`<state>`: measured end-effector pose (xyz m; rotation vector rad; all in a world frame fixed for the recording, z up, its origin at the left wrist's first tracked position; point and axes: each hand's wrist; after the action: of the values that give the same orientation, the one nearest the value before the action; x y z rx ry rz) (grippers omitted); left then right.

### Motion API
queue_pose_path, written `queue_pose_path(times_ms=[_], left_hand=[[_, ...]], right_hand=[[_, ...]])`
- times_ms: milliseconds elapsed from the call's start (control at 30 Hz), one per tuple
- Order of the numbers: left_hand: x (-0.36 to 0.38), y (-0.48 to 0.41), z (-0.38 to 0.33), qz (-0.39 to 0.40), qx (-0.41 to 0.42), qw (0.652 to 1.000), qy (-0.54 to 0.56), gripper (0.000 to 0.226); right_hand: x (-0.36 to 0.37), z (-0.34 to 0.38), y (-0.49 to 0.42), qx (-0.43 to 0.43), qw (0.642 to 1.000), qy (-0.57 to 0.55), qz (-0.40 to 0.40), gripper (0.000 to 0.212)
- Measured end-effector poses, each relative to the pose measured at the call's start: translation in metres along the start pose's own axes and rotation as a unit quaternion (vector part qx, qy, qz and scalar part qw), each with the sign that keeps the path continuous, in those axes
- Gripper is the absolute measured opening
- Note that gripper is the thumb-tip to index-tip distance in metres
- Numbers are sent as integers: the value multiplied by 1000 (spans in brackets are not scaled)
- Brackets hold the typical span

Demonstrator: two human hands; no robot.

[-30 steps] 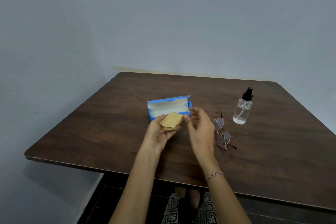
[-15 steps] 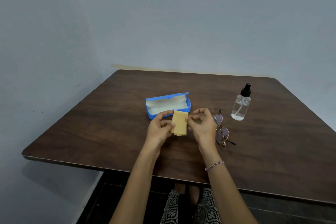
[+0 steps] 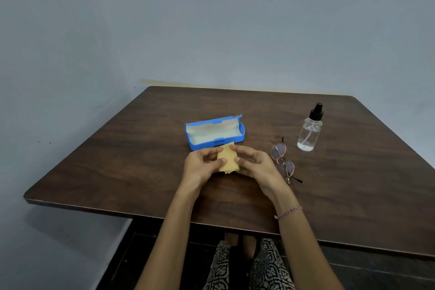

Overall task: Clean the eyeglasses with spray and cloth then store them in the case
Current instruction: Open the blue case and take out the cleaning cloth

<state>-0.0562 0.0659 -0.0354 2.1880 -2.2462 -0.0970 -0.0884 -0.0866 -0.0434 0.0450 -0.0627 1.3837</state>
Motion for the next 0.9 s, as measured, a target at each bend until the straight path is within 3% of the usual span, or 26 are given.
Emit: queue_pose_path(times_ms=[133, 300, 567, 767, 900], left_hand=[[-1, 3, -5, 39, -17, 999, 32, 41], [-6, 3, -9, 42, -35, 995, 88, 29], [-10, 2, -12, 58, -24, 998, 22, 32], [-12, 2, -13, 59, -17, 998, 16, 35], [-17, -5, -9, 51, -7, 998, -29, 35]], right_hand=[[-7, 5, 3, 30, 997, -64, 42, 33], [-7, 6, 3, 40, 993, -107, 13, 34], [-2, 6, 4, 15, 999, -39, -18, 44], [-3, 3, 2, -11, 1000, -25, -15, 32], [-2, 0, 2, -27, 999, 25, -10, 42]])
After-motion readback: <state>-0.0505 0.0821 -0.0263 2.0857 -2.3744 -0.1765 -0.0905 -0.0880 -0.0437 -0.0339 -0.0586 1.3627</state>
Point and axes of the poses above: each hand's wrist, its own y-axis away from the middle knuckle, its own x-axis out of the palm, z = x × y, and after that the axes turned 8 degrees about -z, right-handed
